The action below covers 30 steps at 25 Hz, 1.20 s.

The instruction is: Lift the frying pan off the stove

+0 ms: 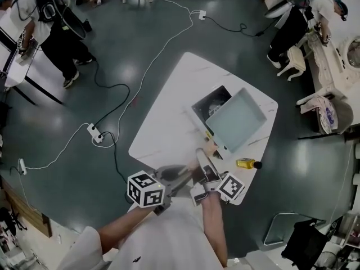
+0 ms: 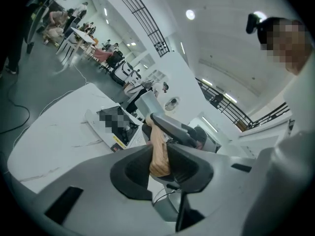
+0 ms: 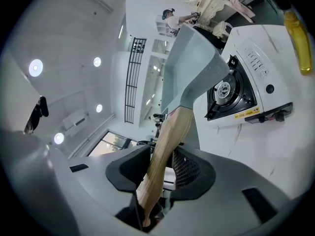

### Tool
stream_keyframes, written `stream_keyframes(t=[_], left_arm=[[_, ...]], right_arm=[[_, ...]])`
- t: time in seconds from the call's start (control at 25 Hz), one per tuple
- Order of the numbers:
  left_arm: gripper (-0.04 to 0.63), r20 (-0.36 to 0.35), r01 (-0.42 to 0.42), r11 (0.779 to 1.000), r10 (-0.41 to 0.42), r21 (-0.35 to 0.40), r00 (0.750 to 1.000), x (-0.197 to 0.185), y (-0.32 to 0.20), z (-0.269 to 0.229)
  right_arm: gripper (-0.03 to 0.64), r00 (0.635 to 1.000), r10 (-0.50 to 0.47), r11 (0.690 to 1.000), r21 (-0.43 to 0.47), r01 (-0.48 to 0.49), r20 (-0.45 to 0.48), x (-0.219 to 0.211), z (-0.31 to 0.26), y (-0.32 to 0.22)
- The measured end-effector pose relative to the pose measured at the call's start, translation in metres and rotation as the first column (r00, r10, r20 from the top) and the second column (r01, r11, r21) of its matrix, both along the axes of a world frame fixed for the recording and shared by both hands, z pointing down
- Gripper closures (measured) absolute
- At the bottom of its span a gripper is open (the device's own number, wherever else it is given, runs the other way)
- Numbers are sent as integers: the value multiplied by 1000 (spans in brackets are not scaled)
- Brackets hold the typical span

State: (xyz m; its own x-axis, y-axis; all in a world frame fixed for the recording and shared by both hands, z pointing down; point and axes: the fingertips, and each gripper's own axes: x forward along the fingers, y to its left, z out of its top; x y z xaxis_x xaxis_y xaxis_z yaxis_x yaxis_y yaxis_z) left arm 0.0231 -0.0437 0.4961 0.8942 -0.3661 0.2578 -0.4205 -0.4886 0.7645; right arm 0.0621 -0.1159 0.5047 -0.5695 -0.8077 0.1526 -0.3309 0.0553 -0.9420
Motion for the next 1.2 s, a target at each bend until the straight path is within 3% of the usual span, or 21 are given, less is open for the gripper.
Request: stream_keyframes(t=[0.6, 1.2], left_arm=[[509, -22, -22, 994, 24, 104, 999, -27, 25, -69], [509, -22, -29, 990, 32, 135, 999, -25, 29, -74]], right_arm=[[484, 999, 7, 995, 97, -3, -44, -28, -81, 24], [483, 998, 14, 992, 124, -7, -61, -27, -89, 28]])
